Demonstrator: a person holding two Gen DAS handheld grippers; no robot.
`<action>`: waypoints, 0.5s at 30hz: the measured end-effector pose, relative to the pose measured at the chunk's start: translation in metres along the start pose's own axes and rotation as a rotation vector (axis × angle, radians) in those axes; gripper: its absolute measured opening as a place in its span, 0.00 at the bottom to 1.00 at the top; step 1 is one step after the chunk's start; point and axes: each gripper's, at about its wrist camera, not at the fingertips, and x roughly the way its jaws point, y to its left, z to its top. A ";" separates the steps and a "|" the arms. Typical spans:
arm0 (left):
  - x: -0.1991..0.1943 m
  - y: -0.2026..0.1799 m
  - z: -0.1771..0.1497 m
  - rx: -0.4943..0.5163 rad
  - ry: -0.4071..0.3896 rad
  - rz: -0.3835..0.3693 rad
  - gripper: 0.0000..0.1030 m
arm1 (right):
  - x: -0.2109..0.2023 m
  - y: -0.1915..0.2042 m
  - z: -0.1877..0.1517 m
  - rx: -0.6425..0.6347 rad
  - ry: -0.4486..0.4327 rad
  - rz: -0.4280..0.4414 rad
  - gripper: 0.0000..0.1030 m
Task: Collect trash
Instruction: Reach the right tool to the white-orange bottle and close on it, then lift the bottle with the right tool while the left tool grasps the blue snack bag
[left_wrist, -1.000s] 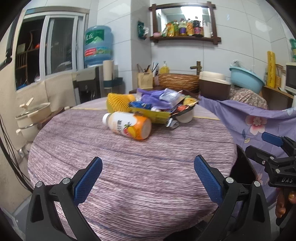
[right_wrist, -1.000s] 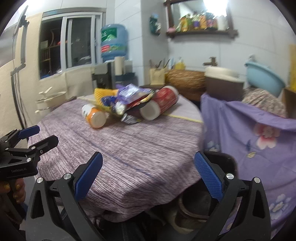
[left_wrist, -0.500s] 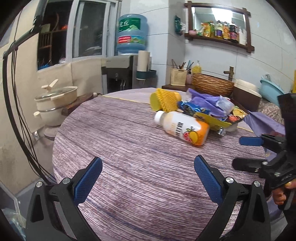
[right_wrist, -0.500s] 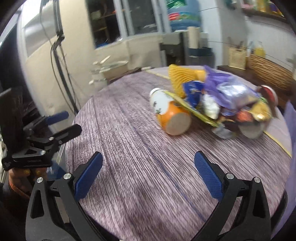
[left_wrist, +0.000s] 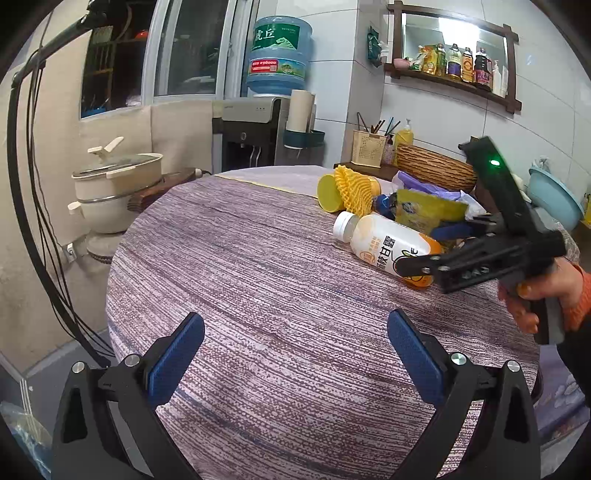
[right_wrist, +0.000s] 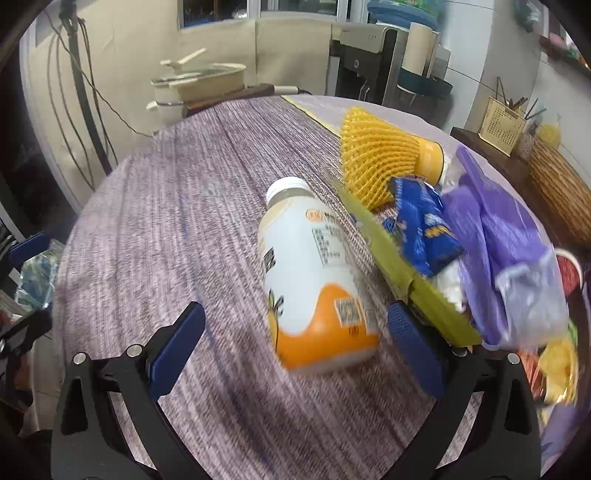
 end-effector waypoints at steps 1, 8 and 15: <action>0.002 0.001 0.001 -0.001 0.001 -0.005 0.95 | 0.004 0.002 0.005 -0.012 0.009 -0.011 0.95; 0.011 0.004 0.002 0.004 0.024 -0.047 0.95 | 0.030 0.014 0.026 -0.098 0.111 -0.087 0.91; 0.023 0.010 0.002 -0.011 0.071 -0.097 0.95 | 0.034 0.029 0.022 -0.179 0.124 -0.141 0.61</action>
